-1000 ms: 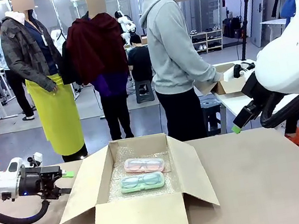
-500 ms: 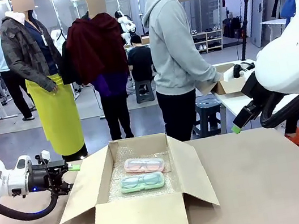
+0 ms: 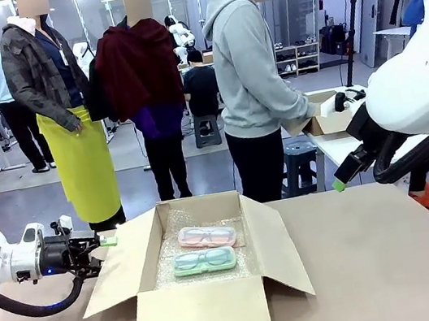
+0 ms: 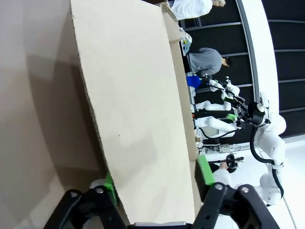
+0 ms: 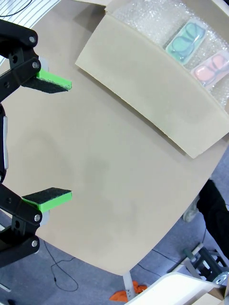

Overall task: Pack the glasses set securely to prepare it for shipping.
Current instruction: Position the Package Box on the left side of the table.

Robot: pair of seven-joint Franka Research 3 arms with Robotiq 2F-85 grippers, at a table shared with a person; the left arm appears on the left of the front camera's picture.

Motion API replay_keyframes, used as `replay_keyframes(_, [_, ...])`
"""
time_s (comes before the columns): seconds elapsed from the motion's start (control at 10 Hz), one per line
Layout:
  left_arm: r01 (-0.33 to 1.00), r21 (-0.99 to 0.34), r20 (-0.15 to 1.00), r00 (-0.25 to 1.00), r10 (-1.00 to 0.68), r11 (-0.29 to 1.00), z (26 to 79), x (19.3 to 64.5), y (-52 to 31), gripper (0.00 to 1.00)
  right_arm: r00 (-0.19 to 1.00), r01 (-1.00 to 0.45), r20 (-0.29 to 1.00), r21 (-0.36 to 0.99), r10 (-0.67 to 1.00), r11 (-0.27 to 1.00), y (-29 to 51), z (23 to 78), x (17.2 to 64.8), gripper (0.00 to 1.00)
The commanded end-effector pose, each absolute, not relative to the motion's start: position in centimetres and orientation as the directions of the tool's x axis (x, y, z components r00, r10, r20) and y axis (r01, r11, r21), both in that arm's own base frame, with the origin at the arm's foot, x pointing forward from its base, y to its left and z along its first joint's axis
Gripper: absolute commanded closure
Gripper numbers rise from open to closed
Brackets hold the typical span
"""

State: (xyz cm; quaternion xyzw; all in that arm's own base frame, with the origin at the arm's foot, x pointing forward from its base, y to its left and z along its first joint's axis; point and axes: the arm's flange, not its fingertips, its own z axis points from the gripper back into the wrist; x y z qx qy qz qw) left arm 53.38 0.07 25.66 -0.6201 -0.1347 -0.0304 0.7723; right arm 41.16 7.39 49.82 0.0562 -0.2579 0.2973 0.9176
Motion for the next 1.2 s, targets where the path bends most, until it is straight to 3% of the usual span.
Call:
replay_keyframes(0.0, [0.214, -0.957, 0.239, 0.964, 0.116, 0.195, 25.92, 53.02, 0.88, 0.44, 0.705, -0.562, 0.497, -0.043, 0.506, 0.826, 7.69, 49.99, 41.16, 0.00])
replay_keyframes(0.6, [0.207, -0.964, 0.223, 0.971, 0.088, 0.165, 26.52, 52.81, 0.85, 0.96, 0.705, -0.562, 0.497, -0.043, 0.506, 0.826, 7.69, 49.99, 41.16, 0.00])
replay_keyframes(0.7, [0.208, -0.963, 0.225, 0.971, 0.086, 0.171, 26.55, 52.83, 0.80, 1.00, 0.705, -0.562, 0.497, -0.043, 0.506, 0.826, 7.69, 49.99, 41.16, 0.00])
replay_keyframes(1.1, [0.217, -0.960, 0.238, 0.965, 0.109, 0.175, 26.34, 53.06, 0.59, 1.00, 0.705, -0.562, 0.497, -0.043, 0.506, 0.826, 7.69, 49.99, 41.16, 0.00])
